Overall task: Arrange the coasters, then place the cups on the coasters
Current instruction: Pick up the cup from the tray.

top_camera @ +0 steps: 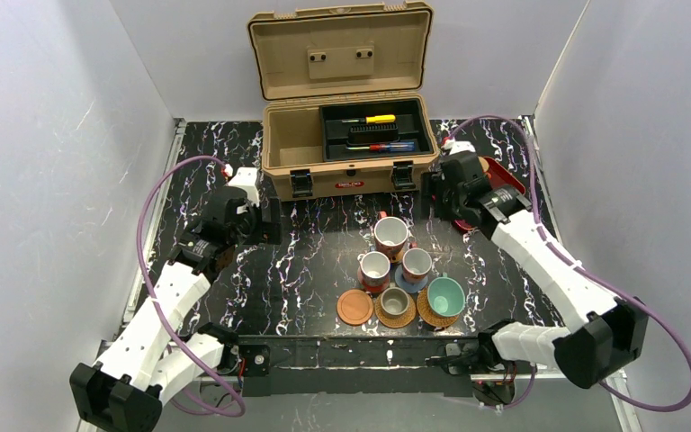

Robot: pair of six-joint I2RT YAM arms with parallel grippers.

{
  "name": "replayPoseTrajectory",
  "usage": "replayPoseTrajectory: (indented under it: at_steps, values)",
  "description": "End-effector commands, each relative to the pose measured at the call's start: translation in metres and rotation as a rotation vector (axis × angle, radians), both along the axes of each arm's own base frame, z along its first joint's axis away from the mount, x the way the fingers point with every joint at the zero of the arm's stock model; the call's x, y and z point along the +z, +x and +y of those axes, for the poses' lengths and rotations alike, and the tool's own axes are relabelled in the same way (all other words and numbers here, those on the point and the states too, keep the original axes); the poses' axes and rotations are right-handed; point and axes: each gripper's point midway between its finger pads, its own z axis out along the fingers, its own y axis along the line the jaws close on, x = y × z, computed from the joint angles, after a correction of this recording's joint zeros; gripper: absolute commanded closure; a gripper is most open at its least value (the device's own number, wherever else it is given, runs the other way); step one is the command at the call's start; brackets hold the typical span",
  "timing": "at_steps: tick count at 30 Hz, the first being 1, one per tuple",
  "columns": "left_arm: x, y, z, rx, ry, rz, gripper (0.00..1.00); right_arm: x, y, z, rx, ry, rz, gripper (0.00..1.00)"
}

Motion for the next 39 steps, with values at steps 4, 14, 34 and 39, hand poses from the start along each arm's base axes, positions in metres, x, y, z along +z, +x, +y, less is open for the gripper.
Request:
replayPoseTrajectory:
  at_steps: [4,14,34,39]
  values:
    - [0.004,-0.004,0.011,0.035,0.018,-0.028,0.02,0.017,0.1,-0.045,-0.278,0.146,-0.205,0.11]
    - [0.008,-0.004,0.008,0.026,0.007,-0.036,0.02,-0.04,0.172,-0.119,-0.687,0.238,-0.19,0.12]
    - [0.011,-0.005,0.015,0.042,0.044,-0.058,0.02,-0.096,0.221,-0.166,-1.018,0.326,-0.159,0.3]
    - [0.011,-0.006,0.014,0.037,0.045,-0.057,0.02,-0.1,0.224,-0.178,-1.06,0.291,-0.182,0.31]
